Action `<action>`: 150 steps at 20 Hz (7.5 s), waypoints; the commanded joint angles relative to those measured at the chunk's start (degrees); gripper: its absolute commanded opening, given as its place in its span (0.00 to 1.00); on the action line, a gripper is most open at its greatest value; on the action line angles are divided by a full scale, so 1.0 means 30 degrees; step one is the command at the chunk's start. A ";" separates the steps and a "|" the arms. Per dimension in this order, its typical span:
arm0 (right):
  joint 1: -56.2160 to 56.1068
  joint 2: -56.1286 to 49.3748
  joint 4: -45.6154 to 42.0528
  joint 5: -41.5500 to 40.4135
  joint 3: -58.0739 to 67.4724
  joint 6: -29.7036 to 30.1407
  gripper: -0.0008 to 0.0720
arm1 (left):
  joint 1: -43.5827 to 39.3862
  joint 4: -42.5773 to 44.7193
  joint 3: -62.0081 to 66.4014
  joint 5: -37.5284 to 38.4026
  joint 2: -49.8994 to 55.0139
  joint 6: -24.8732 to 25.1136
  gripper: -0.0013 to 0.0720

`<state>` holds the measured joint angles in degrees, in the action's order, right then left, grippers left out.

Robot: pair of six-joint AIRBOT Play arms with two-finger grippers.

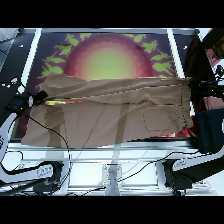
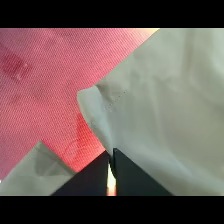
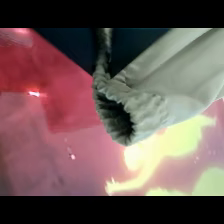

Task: Fold the clothes and pants, and hang the long-sleeved shirts on hangers.

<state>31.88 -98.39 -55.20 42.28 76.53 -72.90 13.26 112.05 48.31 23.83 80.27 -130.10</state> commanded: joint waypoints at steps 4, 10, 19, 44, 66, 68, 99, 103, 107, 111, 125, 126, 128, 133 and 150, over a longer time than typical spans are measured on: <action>0.0015 0.0619 -0.0248 0.1042 0.0612 -0.0036 0.94 | 0.0044 0.0036 0.0612 -0.0882 -0.1231 0.0255 0.98; 0.0976 0.4291 -0.4109 0.4320 0.2586 -0.0051 0.60 | 0.1610 0.0291 0.0743 0.2404 -0.7133 0.0729 0.84; 0.4707 0.7366 -0.4743 1.8440 0.0466 -0.2033 0.31 | 0.3592 -0.0386 0.0160 1.0724 -1.0593 1.1264 0.18; 0.5923 1.0207 0.3752 0.3825 -1.7260 0.2113 0.70 | 0.3548 -0.6113 -0.2397 0.7344 -0.8138 1.2517 0.53; 0.5909 1.0280 0.9522 0.4816 -1.7223 0.8670 0.05 | 1.4411 -0.8306 -0.5865 1.7602 -1.1409 1.4396 0.71; 0.5909 1.0280 0.9522 0.4911 -1.7223 0.8670 0.05 | 1.4418 -0.8386 -0.6703 1.6815 -1.0666 1.4396 0.82; 0.5909 1.0280 0.9420 0.5195 -1.7223 0.8670 0.05 | 1.8629 -1.3245 -0.6404 1.3967 -0.7919 2.1536 0.74; 0.5909 1.0280 0.9413 0.5195 -1.7223 0.8663 0.05 | 1.8629 -1.5074 -0.6426 1.2888 -0.6943 2.3540 0.70; 0.5909 1.0280 0.9413 0.5209 -1.7223 0.8655 0.05 | 1.8622 -1.6364 -0.6426 1.1795 -0.5960 2.4676 0.65; 0.5909 1.0280 0.9413 0.5289 -1.7223 0.8633 0.05 | 1.8608 -1.6364 -0.6426 1.2925 -0.5523 2.6418 0.65; 0.5901 1.5722 0.2390 0.7577 -1.3333 0.1654 0.05 | 1.7427 -2.3977 -0.2878 1.5293 -0.6987 2.6702 0.04; 0.5901 1.6269 0.0488 0.8051 -1.2604 0.0452 0.05 | 1.6844 -2.3227 -0.2215 1.5293 -0.7198 2.6243 0.04; 0.5901 1.7121 -0.2033 0.8801 -1.1336 -0.1035 0.05 | 1.5657 -2.1551 -0.1042 1.5220 -0.7512 2.4735 0.04; 0.5901 1.7500 -0.2164 1.0703 -1.0360 -0.1362 0.05 | 1.3384 -2.1289 -0.0517 1.3770 -0.7504 2.3591 0.04; -0.2849 0.8327 -0.4320 0.3147 -0.4167 -0.6965 0.05 | 0.2623 -1.2488 1.0404 0.5931 0.1858 1.0608 0.04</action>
<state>26.48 -65.17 -67.42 53.49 57.47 -90.59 25.10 68.34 71.44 39.92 78.72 -90.56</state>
